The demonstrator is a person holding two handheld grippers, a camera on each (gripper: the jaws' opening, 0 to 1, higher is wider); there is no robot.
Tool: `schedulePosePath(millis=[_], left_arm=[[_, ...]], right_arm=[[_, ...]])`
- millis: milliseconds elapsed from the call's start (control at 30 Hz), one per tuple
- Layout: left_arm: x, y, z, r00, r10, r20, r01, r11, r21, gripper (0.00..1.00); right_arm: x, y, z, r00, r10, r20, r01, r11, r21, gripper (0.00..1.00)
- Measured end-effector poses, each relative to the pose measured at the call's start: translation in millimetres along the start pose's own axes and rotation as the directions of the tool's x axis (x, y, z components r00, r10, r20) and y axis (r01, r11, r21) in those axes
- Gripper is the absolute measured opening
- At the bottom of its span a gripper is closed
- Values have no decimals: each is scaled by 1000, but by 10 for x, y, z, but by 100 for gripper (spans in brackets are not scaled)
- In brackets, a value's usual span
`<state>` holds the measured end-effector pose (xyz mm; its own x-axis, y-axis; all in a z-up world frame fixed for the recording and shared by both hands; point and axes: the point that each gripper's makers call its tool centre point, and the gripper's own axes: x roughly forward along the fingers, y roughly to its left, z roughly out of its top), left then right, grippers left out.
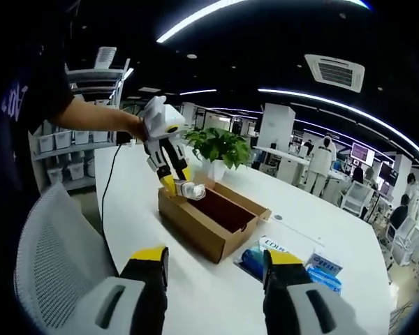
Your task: Operate the shoe box by opening the lid, removing the specified soft item, and placing it in the target area until the item is outside and the box remains undamaged.
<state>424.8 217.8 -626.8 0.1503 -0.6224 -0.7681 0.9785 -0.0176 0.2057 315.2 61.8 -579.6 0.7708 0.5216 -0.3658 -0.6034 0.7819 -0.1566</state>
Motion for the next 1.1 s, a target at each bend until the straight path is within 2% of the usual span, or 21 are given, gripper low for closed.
schedulePosePath(millis=[333,733,1100], left_arm=[[30,-269,174,997,-74,29,73,996,42,19],[6,-416,374,993,-90,74,83,992,98,19],[45,-674,513,975,-186,118,169,976,141,19]], right_arm=[[83,132,58,998,63,3,-63,998,-2,45],[224,288,130,991,131,13,-130,991,-39,43],[325,473,191,974,226,12,-225,971,-88,38]])
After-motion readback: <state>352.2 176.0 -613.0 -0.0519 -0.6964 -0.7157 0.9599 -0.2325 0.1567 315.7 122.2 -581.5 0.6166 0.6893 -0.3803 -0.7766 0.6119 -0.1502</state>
